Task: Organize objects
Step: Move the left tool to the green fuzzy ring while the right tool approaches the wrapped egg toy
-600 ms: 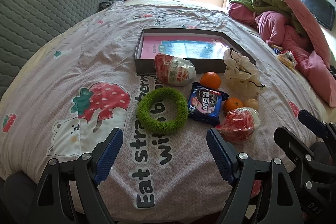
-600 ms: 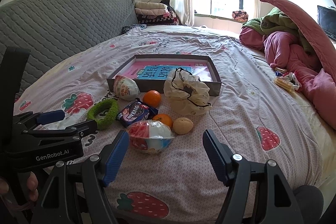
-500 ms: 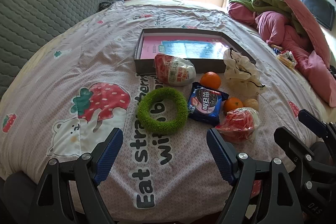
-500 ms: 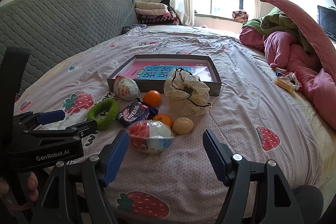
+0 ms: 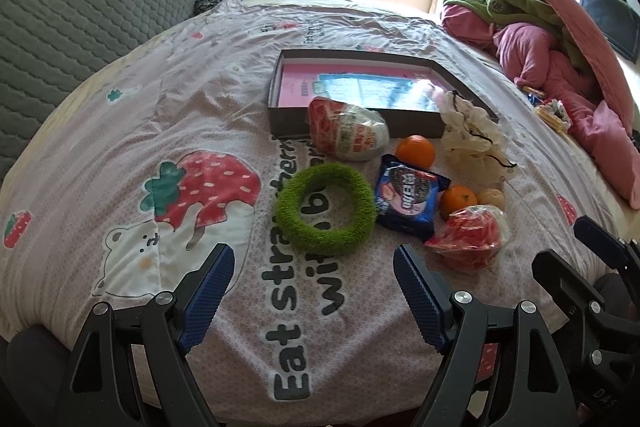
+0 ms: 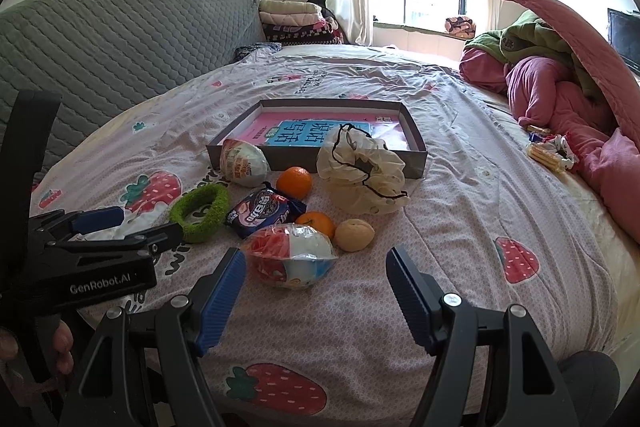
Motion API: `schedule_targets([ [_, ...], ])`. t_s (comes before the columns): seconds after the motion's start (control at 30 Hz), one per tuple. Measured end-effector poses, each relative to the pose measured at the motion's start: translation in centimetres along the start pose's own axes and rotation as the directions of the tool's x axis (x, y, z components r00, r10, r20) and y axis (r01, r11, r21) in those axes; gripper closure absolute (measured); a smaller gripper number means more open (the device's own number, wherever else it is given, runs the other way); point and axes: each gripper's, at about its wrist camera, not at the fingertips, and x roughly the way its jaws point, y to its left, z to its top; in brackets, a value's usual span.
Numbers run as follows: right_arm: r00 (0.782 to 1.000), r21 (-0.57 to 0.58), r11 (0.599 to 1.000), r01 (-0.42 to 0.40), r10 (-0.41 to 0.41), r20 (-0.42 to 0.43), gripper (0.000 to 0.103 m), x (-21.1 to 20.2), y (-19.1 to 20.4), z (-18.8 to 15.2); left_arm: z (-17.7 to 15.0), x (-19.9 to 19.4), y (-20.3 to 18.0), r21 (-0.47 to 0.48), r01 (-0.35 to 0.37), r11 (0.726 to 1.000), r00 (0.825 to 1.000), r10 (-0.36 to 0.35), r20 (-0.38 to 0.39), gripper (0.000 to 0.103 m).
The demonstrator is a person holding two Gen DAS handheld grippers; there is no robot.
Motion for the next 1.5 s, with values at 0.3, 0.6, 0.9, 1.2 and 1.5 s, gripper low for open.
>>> schedule_targets([
  [0.3,0.999,-0.006,1.0,-0.011,0.011,-0.031,0.031,1.1,0.3,-0.4,-0.2,1.1,0.3,0.007,0.001,1.0,1.0,-0.001,-0.014,0.02],
  [0.6,0.997,0.018,0.999,-0.037,0.038,-0.063,0.031,2.8,0.2,-0.8,-0.1,2.2,0.4,0.021,0.003,1.0,1.0,-0.003,-0.016,0.02],
  [0.9,0.996,0.011,0.999,-0.049,0.049,-0.078,0.031,4.1,0.7,-1.0,0.2,3.7,0.9,0.039,-0.004,0.999,1.0,0.005,-0.022,0.02],
  [1.2,0.994,0.037,0.997,-0.061,0.064,-0.089,0.031,5.1,0.3,-0.8,0.9,5.4,-0.3,0.089,0.004,0.996,1.0,-0.002,-0.028,0.02],
  [1.5,0.991,0.049,0.995,-0.085,0.09,-0.098,0.031,6.6,0.4,-0.5,2.0,7.8,0.0,0.078,-0.002,0.997,0.998,0.007,-0.055,0.02],
])
